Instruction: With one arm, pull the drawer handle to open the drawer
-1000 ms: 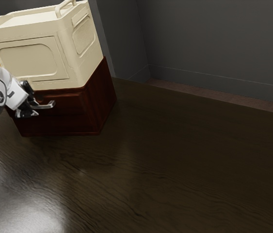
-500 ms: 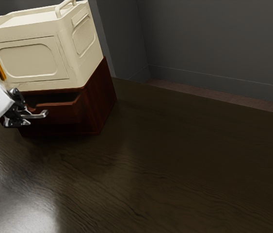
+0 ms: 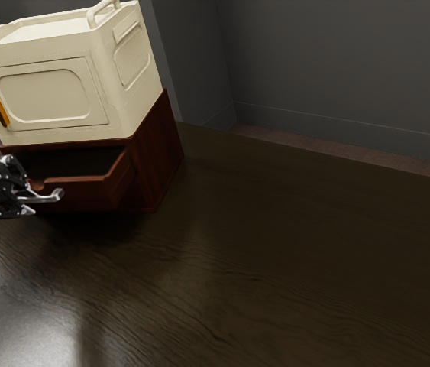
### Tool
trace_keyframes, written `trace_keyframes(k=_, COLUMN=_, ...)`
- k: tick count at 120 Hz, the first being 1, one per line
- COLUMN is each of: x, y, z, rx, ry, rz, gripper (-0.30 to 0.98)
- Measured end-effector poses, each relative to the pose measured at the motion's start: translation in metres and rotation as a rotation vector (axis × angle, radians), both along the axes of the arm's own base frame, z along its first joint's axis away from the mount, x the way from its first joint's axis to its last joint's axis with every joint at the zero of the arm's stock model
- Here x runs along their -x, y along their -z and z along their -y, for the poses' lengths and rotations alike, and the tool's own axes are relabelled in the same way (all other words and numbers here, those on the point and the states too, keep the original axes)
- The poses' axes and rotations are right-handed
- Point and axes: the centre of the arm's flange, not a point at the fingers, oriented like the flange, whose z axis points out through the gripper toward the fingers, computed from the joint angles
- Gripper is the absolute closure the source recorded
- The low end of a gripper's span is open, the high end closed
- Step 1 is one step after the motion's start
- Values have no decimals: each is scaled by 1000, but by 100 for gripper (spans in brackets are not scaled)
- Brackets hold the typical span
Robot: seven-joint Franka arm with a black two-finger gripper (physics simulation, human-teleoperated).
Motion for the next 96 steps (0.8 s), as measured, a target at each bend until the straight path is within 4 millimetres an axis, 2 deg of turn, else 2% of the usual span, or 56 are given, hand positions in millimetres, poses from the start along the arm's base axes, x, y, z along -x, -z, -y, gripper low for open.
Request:
trace_keyframes(k=46, x=20, y=-1, z=9, rx=17, ry=28, rz=-26, gripper=53)
trace_keyframes(k=96, x=40, y=-4, z=16, rx=52, ry=52, rz=-56, gripper=59)
